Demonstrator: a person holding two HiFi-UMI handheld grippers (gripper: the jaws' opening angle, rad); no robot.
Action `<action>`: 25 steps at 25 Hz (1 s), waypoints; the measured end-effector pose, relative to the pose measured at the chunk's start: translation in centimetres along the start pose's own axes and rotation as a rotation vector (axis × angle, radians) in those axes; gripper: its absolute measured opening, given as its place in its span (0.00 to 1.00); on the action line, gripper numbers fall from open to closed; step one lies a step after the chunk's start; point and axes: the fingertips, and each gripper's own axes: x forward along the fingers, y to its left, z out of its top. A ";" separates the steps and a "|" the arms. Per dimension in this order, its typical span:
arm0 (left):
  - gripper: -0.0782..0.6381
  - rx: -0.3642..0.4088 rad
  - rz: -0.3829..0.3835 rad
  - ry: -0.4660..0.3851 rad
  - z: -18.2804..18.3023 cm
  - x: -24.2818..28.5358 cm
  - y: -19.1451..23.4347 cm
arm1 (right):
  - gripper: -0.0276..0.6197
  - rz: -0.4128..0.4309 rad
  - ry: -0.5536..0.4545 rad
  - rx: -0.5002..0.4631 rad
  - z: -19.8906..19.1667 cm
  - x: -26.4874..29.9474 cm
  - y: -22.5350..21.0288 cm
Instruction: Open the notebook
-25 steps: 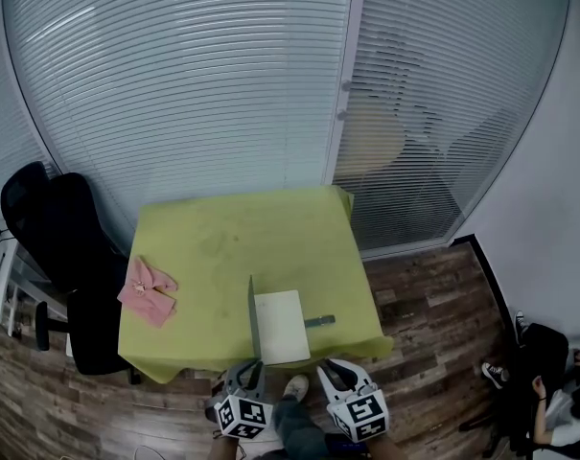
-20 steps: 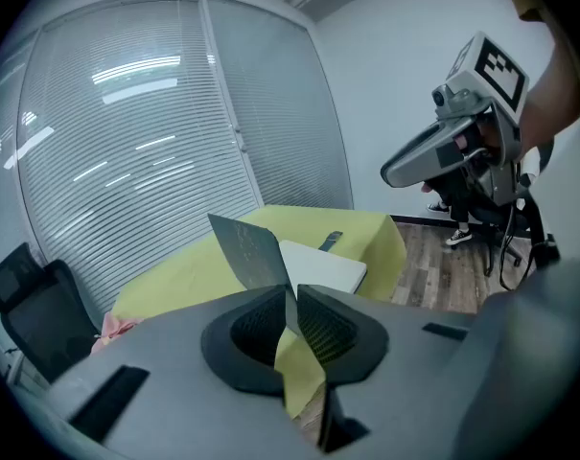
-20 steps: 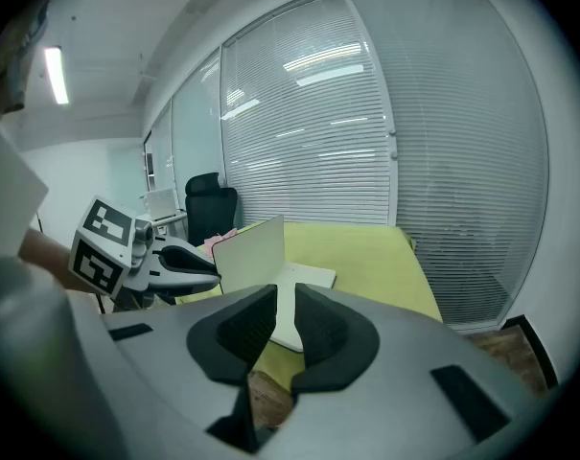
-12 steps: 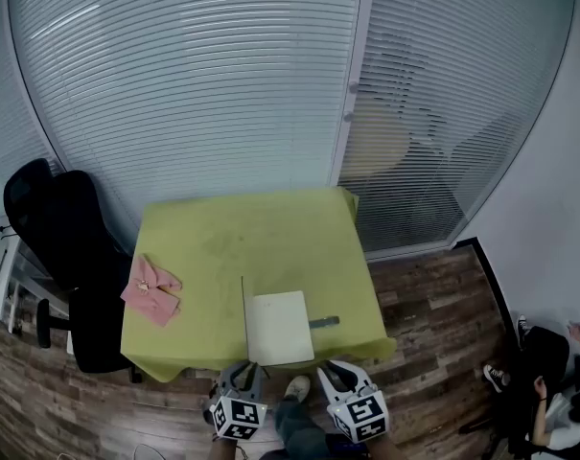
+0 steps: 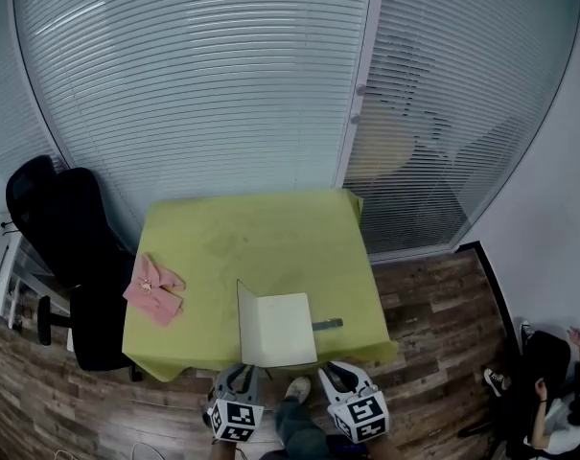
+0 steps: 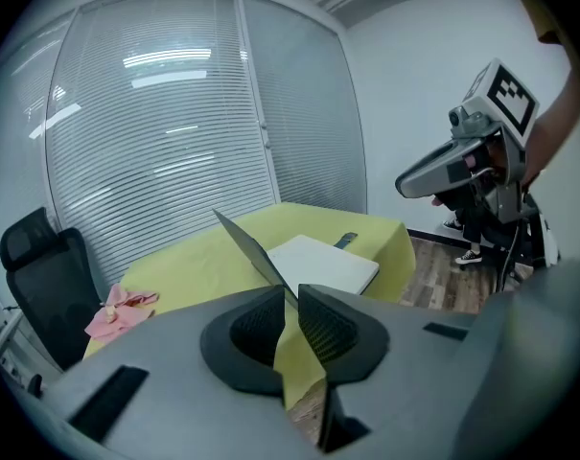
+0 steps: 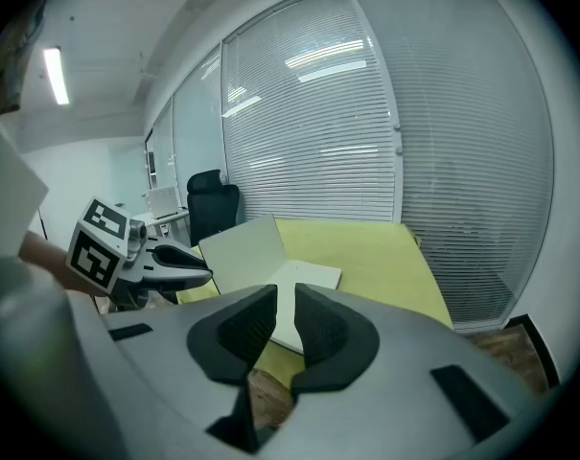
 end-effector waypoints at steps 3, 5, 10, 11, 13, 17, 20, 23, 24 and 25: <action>0.19 -0.020 0.000 -0.001 -0.2 -0.1 0.1 | 0.15 0.001 0.004 0.007 -0.1 0.1 -0.1; 0.19 -0.038 0.003 -0.003 -0.3 -0.1 0.3 | 0.15 0.002 0.003 0.008 -0.1 0.1 -0.1; 0.19 -0.105 0.012 -0.013 -0.5 -0.1 0.9 | 0.15 0.003 0.009 0.012 -0.4 0.5 -0.6; 0.19 -0.120 0.011 -0.018 -0.5 -0.2 1.1 | 0.15 0.003 0.010 0.013 -0.4 0.5 -0.7; 0.20 -0.146 0.011 -0.022 -0.7 -0.3 1.3 | 0.15 0.004 0.013 0.015 -0.4 0.5 -0.7; 0.20 -0.196 0.014 -0.023 -1.5 -0.4 1.9 | 0.15 0.005 0.015 0.018 -0.5 0.7 -0.9; 0.20 -0.246 0.019 -0.029 -2.0 -0.4 2.4 | 0.15 0.006 0.020 0.023 -0.6 1.0 -1.0; 0.21 -0.265 0.016 -0.043 -2.4 -0.4 2.5 | 0.15 0.007 0.024 0.026 -0.7 1.2 -1.0; 0.21 -0.271 0.015 -0.044 -2.5 -0.4 2.5 | 0.15 0.008 0.025 0.026 -0.7 1.3 -1.0; 0.21 -0.282 0.015 -0.044 -2.7 -0.4 2.6 | 0.15 0.009 0.027 0.026 -0.7 1.4 -1.1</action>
